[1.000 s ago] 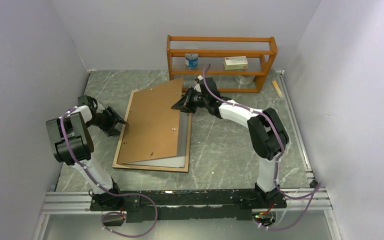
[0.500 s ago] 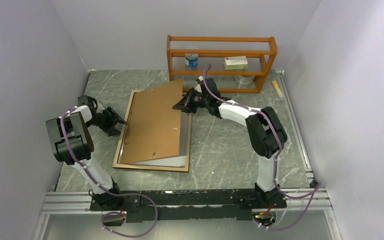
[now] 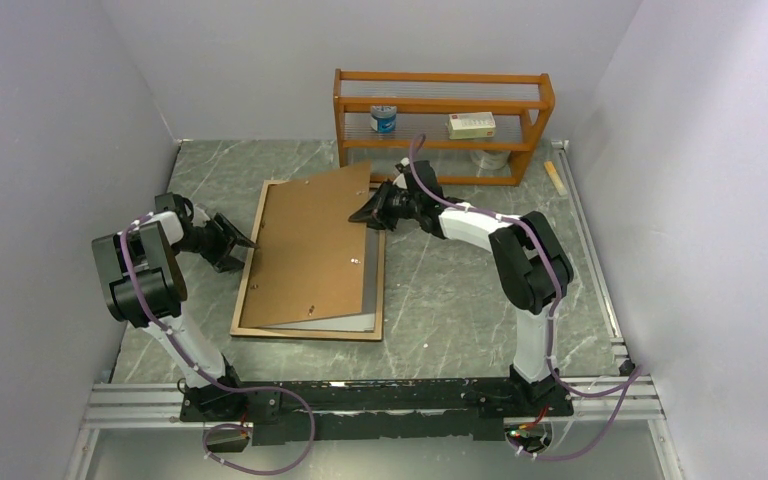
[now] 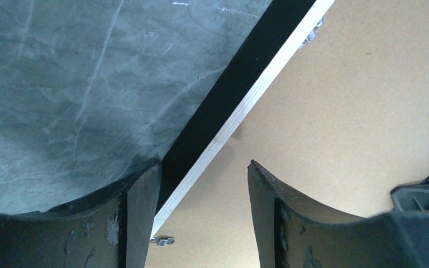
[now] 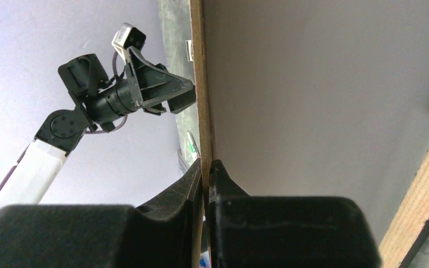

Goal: Put the photo into the frame
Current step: Place the photo frame item in the photo frame.

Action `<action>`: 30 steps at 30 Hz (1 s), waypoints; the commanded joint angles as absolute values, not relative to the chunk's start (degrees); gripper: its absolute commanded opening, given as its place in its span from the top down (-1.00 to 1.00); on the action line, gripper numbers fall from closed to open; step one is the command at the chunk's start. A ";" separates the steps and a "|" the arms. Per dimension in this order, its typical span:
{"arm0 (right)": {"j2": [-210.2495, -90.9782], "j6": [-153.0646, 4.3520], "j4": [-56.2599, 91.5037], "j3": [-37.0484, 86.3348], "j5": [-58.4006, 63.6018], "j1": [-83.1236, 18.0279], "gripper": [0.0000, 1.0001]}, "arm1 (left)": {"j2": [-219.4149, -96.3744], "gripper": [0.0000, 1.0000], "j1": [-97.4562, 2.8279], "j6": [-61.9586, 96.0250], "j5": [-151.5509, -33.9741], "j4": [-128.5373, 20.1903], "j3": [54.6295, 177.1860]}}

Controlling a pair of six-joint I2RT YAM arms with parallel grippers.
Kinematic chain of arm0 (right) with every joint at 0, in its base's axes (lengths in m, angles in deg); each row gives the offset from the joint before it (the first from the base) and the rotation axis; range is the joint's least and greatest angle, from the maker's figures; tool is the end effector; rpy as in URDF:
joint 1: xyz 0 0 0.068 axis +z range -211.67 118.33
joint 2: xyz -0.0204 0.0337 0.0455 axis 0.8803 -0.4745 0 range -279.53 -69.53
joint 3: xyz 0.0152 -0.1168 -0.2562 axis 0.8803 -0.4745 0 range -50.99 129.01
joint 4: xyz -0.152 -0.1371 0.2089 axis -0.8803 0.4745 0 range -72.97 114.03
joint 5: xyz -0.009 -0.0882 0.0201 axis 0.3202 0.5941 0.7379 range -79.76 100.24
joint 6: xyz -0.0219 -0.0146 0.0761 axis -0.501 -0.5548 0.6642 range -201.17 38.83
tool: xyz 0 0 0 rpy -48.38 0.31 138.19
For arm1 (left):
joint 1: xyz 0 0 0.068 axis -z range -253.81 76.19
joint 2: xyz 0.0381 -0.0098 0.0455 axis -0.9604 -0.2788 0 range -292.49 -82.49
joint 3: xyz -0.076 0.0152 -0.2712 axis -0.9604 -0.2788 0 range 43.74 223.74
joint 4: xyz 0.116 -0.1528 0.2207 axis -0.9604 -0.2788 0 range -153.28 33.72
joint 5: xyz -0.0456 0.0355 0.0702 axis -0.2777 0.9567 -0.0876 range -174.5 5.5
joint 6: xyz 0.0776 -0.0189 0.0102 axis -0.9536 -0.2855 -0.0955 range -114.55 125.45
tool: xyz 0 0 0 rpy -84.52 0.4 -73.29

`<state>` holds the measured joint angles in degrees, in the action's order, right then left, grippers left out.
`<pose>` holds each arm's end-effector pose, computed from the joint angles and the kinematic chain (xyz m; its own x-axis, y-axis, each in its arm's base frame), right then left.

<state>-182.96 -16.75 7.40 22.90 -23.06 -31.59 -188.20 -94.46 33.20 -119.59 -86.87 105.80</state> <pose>0.4099 0.2815 0.1679 -0.9356 0.3292 -0.1272 0.0306 0.4347 0.9001 0.3623 0.0938 0.1025 -0.7307 -0.6825 0.0173 -0.5454 0.5683 -0.6161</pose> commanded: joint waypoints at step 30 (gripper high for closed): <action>-175.76 -43.18 45.93 28.66 4.57 -31.41 -0.80 | -187.36 -0.49 -93.29 29.45 -120.39 -92.46 107.01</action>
<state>-180.86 -37.45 43.44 31.25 -0.81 -31.48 -188.18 -93.76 31.36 -120.36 -91.24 106.50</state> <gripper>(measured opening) 0.899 0.759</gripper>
